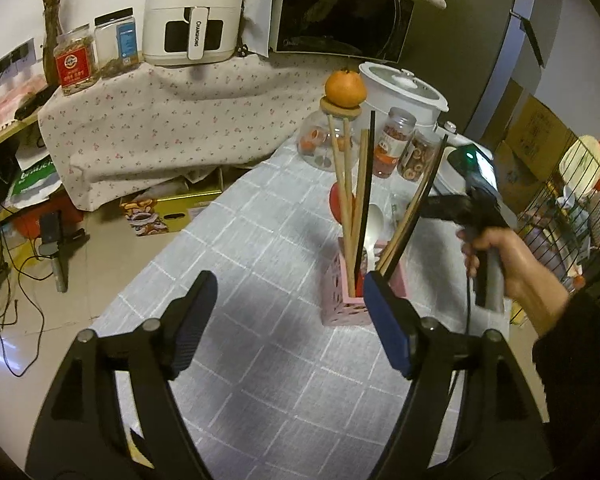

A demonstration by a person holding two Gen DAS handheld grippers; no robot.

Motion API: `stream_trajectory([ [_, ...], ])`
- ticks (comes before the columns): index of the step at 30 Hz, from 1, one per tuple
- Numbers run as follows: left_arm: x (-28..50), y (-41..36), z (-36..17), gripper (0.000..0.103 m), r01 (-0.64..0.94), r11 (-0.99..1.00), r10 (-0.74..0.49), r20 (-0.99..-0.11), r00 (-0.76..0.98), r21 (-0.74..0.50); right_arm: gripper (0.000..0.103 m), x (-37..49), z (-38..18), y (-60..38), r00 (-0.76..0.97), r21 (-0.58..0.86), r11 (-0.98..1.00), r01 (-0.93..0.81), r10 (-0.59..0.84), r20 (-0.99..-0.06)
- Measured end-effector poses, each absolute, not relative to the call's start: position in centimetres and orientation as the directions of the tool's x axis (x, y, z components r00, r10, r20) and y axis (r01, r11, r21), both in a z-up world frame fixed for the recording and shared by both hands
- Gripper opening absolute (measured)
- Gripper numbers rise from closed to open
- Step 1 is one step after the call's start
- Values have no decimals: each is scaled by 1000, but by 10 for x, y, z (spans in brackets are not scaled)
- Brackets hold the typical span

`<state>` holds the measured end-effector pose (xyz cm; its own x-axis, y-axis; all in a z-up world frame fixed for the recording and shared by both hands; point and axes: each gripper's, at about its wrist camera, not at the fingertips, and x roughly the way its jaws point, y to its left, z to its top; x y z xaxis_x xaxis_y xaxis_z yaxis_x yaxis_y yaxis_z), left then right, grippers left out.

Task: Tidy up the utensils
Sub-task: 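Lower the wrapped chopstick into the pink basket and open the right gripper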

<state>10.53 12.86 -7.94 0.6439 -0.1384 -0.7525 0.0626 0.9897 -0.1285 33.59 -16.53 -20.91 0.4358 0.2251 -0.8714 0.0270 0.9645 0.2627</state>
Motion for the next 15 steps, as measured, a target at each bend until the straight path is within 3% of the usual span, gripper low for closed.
stream_trajectory([
  [6, 110, 129, -82, 76, 65, 991, -133, -765, 630, -118, 28, 359, -244, -151, 365, 217, 976, 27, 193, -911],
  [8, 110, 128, -83, 76, 65, 991, -132, -768, 627, -117, 11, 354, -244, -144, 392, 143, 990, -1, 132, -910],
  [11, 109, 128, -82, 76, 54, 990, -134, -766, 629, -129, 5, 342, -243, -146, 405, 141, 990, 12, 124, -906],
  [15, 107, 128, -81, 76, 48, 988, -142, -758, 637, -144, 5, 307, -217, -158, 499, 164, 986, 25, 130, -857],
])
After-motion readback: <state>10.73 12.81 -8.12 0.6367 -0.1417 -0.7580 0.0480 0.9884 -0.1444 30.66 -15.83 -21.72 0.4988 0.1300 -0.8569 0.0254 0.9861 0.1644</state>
